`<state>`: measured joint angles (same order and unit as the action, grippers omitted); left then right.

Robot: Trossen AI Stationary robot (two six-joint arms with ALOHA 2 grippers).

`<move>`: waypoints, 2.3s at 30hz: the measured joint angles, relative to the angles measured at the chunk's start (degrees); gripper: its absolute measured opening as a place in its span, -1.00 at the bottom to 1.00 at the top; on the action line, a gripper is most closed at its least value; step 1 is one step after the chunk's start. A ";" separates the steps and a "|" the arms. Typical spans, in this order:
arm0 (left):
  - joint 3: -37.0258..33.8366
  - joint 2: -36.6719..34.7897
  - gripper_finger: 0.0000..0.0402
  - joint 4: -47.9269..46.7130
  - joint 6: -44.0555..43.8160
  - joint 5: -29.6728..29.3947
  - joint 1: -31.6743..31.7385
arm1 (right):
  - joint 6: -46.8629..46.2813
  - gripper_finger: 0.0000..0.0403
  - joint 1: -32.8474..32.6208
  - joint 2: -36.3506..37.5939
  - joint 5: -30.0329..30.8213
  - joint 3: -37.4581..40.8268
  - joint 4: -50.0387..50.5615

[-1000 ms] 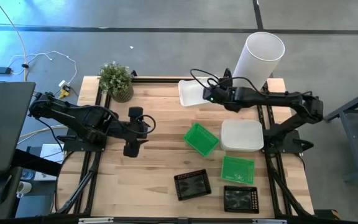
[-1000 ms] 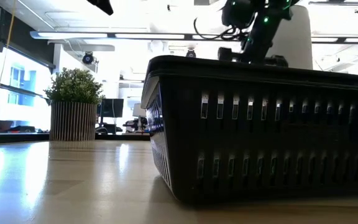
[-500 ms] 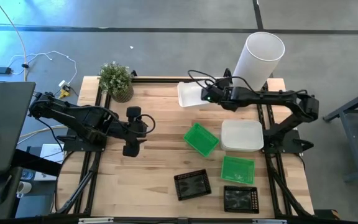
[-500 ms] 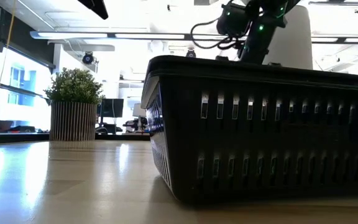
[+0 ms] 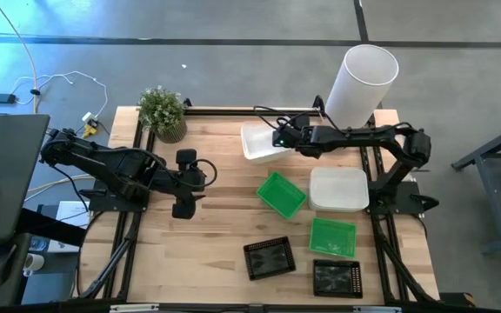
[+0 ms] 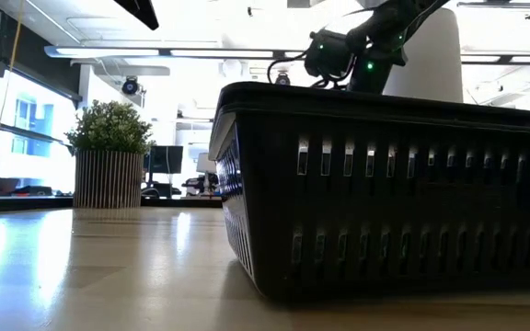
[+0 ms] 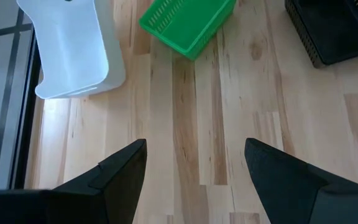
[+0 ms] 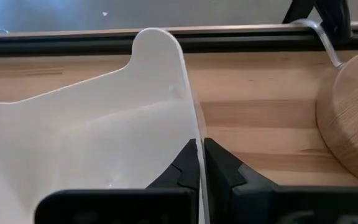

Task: Stack baskets by color
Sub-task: Stack the top white bin on the white bins

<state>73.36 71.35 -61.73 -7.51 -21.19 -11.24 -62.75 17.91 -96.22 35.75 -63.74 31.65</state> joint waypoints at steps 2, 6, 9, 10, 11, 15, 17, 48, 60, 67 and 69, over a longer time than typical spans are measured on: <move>0.01 0.00 0.29 0.00 0.06 0.00 0.00 | -0.30 -1.00 0.00 -0.62 -0.07 0.01 -0.01; 0.02 0.00 0.29 -0.02 0.15 -0.01 0.01 | -0.41 -1.00 0.06 -1.74 -0.60 -0.01 -0.03; 0.00 0.00 0.29 -0.26 0.15 0.00 0.02 | -0.43 -1.00 0.46 -2.53 -2.02 -0.01 0.12; 0.02 0.00 0.29 -0.25 0.15 -0.01 0.01 | -0.43 -1.00 0.49 -2.79 -2.31 0.00 0.13; 0.00 0.00 0.29 -0.28 0.15 0.00 0.02 | -0.46 -1.00 0.59 -3.05 -2.74 0.01 0.21; 0.02 0.00 0.29 -1.19 0.12 0.00 0.00 | -0.92 -1.00 0.97 -4.15 -4.16 0.00 0.28; 0.02 0.00 0.29 -1.73 0.04 0.00 0.00 | -1.40 -1.00 1.22 -4.85 -4.91 -0.01 1.15; 0.02 0.00 0.29 -1.66 -2.85 0.71 0.02 | 5.20 -0.46 -0.33 2.36 -4.29 -0.01 5.47; 0.02 0.00 0.29 -1.58 -6.40 1.49 0.00 | 23.64 -0.46 -6.55 12.40 -9.24 -0.01 1.09; 0.02 -0.02 0.29 -1.49 -11.95 1.55 0.02 | 45.71 -0.46 -9.26 12.20 -14.60 -0.01 -11.52; 0.02 -0.04 0.29 -1.49 -12.68 1.68 0.00 | 51.48 -0.46 -9.87 11.65 -15.68 -0.01 -13.31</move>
<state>73.38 71.31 -63.23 -20.19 -19.51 -11.25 -11.27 8.04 -84.57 20.07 -63.75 18.34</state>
